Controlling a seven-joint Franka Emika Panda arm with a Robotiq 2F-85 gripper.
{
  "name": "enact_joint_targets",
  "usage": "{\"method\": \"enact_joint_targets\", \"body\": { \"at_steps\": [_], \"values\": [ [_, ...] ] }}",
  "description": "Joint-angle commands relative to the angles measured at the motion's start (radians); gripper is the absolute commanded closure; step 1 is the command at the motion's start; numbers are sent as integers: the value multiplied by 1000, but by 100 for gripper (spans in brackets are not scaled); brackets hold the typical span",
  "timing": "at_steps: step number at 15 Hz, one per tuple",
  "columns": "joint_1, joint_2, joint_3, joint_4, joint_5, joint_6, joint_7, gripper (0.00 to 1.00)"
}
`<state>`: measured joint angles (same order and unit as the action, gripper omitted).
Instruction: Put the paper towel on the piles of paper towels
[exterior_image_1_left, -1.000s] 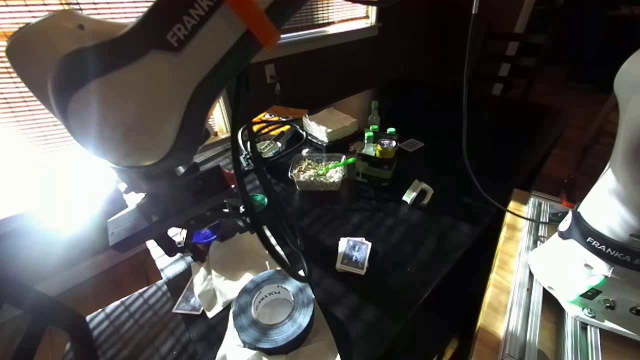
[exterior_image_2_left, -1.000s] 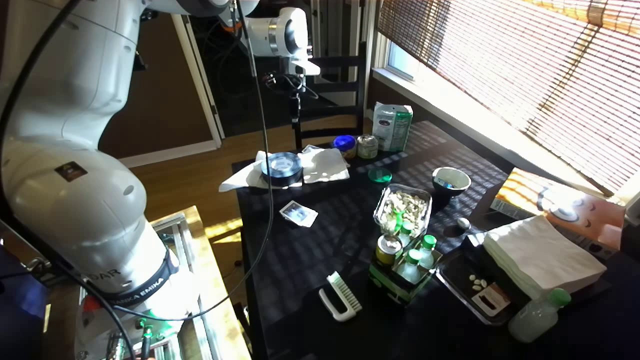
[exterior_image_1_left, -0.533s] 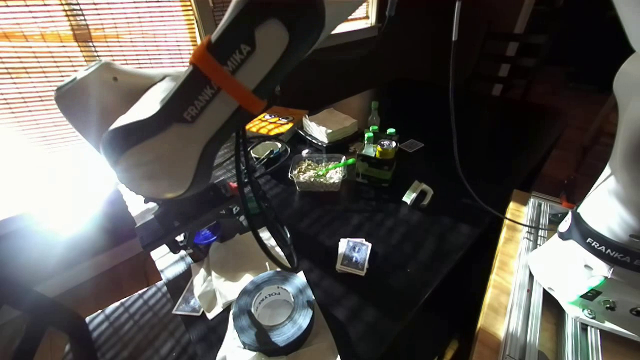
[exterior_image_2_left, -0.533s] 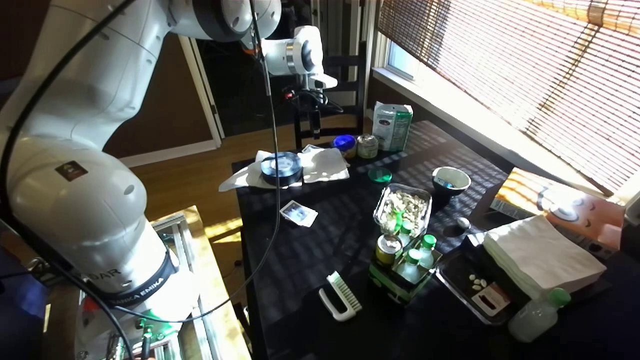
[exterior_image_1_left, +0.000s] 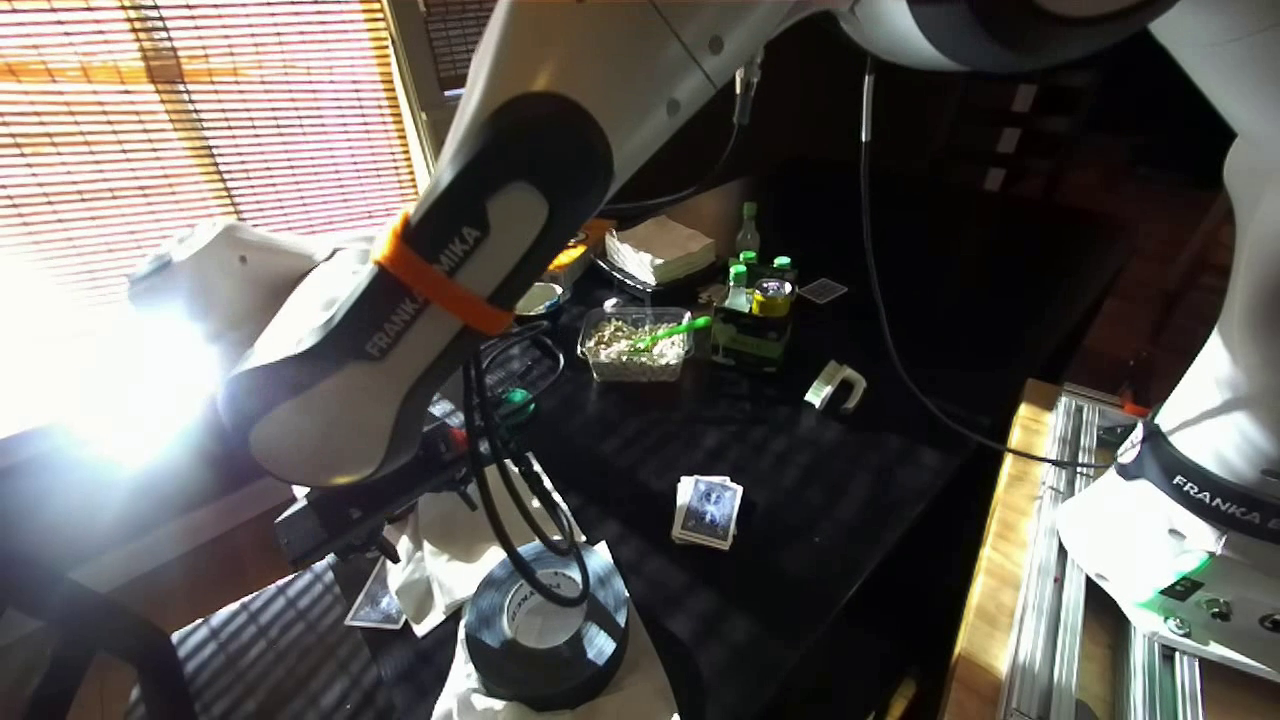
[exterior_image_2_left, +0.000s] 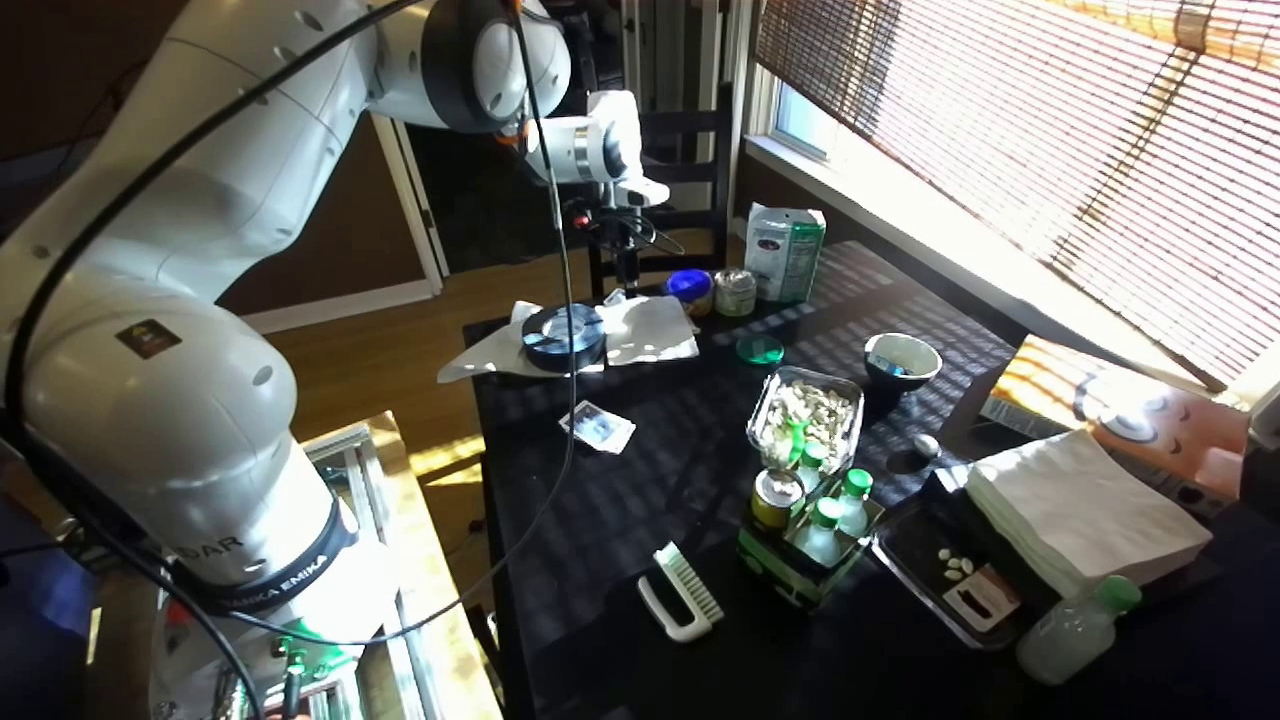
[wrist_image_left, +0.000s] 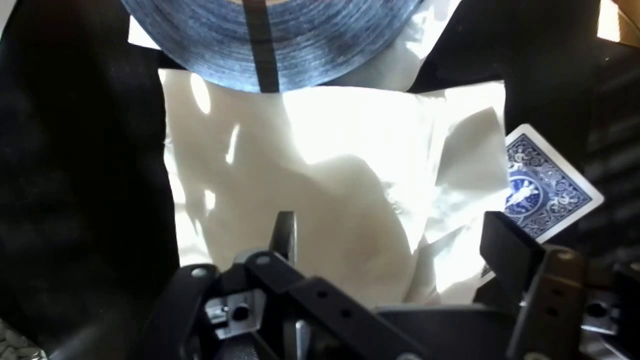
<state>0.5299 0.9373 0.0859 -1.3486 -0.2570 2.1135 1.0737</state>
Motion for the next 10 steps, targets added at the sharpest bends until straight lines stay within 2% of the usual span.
{"method": "enact_joint_targets", "body": {
  "at_steps": [1,2,3,5,6,7,10],
  "values": [
    [31,72,-29,84,16,7,17,17],
    [35,82,-34,95,18,4,19,19],
    [37,91,-37,103,19,4,22,29],
    [40,106,-46,120,21,2,30,24],
    [40,113,-49,129,22,3,35,28],
    [39,119,-52,135,22,6,40,26],
    [41,136,-61,157,21,3,52,27]
  ]
}}
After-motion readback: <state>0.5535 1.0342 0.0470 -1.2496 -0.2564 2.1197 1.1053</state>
